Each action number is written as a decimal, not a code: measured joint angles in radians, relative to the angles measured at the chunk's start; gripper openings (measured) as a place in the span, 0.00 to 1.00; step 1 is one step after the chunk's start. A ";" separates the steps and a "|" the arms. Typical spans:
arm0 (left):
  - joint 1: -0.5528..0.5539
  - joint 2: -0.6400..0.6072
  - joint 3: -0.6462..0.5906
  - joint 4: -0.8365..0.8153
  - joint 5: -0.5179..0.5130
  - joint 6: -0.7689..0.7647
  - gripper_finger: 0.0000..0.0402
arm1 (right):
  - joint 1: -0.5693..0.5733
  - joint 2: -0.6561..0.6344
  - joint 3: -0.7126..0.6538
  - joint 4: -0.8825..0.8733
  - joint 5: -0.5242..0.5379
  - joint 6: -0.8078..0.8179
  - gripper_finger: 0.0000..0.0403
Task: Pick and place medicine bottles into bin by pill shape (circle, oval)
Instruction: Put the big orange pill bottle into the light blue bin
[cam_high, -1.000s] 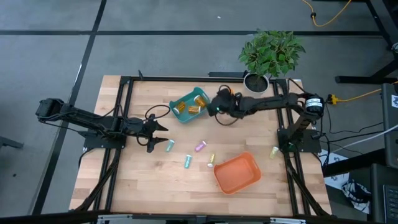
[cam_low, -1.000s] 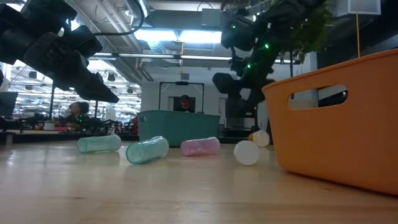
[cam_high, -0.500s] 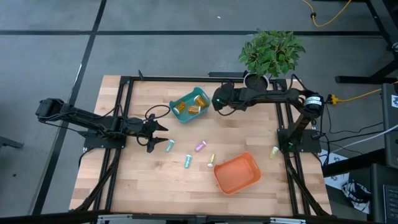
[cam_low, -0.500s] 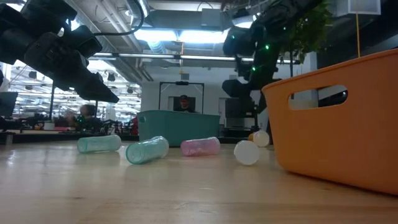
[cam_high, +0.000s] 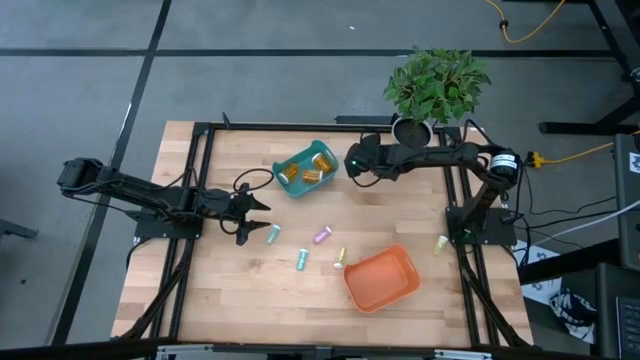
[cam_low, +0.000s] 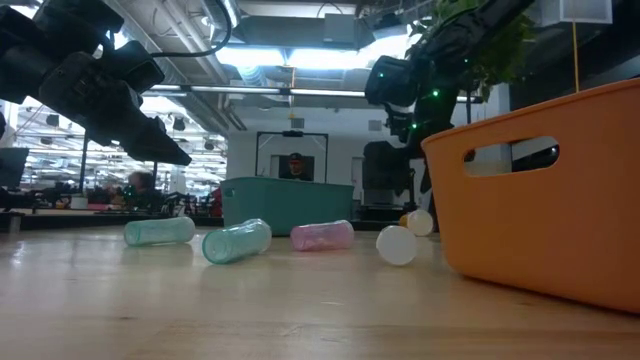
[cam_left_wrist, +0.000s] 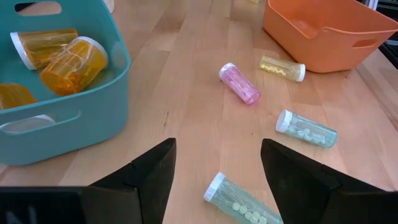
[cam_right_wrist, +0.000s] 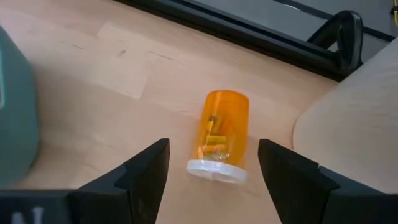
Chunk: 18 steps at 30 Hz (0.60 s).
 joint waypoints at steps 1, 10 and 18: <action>0.000 0.000 0.000 0.000 0.000 0.000 0.57 | 0.000 0.000 -0.006 0.016 0.000 0.000 0.61; 0.000 0.000 0.000 0.000 0.000 0.000 0.57 | -0.002 0.058 -0.014 0.106 -0.016 -0.026 0.61; 0.000 0.000 0.000 0.000 -0.001 0.000 0.57 | -0.008 0.092 -0.014 0.116 0.061 -0.053 0.61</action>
